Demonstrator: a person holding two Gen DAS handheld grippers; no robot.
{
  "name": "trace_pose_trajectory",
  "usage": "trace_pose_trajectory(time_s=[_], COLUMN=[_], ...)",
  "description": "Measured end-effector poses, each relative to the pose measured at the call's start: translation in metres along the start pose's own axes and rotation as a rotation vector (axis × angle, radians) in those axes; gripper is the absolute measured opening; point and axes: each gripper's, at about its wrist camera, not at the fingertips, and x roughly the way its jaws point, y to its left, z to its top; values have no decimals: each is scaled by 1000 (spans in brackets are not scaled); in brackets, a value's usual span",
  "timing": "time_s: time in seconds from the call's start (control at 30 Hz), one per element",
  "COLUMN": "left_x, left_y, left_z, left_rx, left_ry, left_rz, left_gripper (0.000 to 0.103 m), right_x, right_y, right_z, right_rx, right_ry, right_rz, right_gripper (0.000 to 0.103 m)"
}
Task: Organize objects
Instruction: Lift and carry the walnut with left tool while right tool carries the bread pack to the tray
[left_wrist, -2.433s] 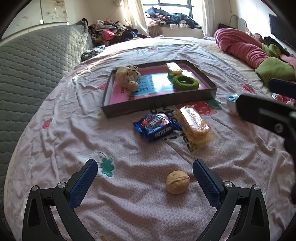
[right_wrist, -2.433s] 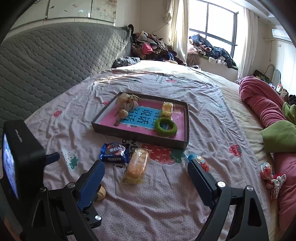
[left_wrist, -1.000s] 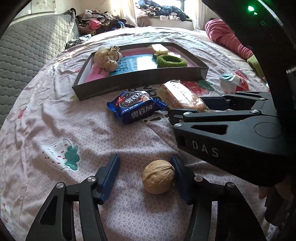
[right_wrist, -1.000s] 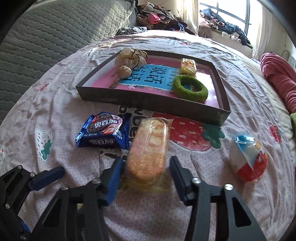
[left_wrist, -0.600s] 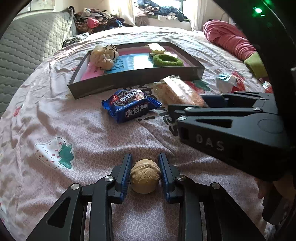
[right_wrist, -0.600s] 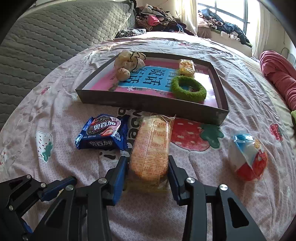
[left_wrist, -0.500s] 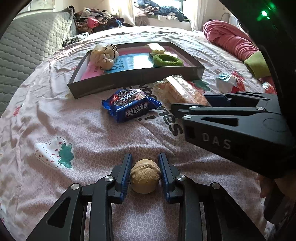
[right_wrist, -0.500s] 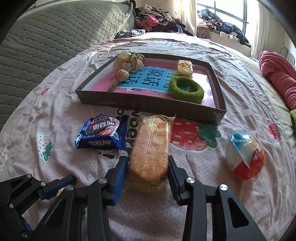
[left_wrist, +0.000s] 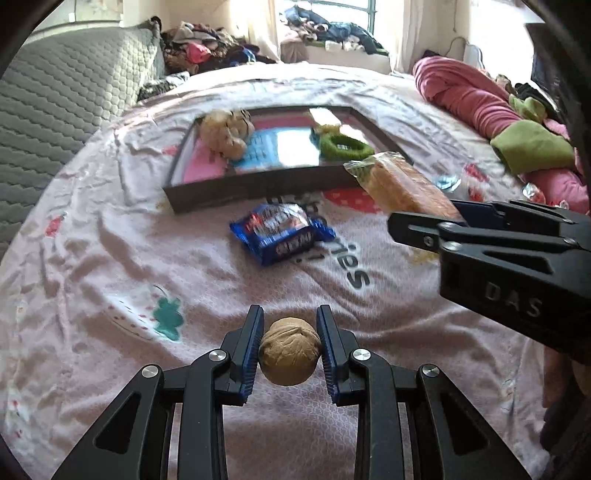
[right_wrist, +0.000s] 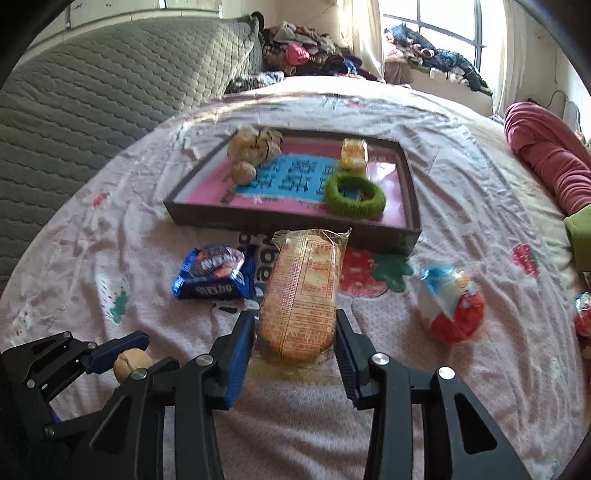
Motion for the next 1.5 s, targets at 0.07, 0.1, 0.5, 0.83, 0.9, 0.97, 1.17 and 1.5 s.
trace_pose_trajectory(time_s=[0.07,0.1,0.5,0.83,0.9,0.97,1.17,1.5], left_x=[-9,-13,-67,-104,-111,-118,-132,-146], left_y=[1,0,5,22,26,29,32,33], left_z=[5,7,39,78,85,93,106,119], left_rx=[-8,-10,-15,-25,-27,-27,-30,-29], left_ry=[-14,-17,-112,-195,-210,-229,-253,-286], left_rz=[-2,-4,24,60,66,77,90,107], left_gripper=[30,30,30,30,30,30,30,30], right_x=[-13,-21,-83,-124,-131,-136,-147,-162], right_y=[2,4,17,26,26,26,26,27], right_z=[3,6,34,59,65,69,78,85], right_rx=[-2,-6,-36,-61,-64,-68,-70,-75], right_ry=[-21,-34,-134,-210,-228,-239,-261,-284], right_rz=[-5,-6,-27,-40,-45,-48,-52,-61], right_gripper=[43,43,43,43,43,43,43,43])
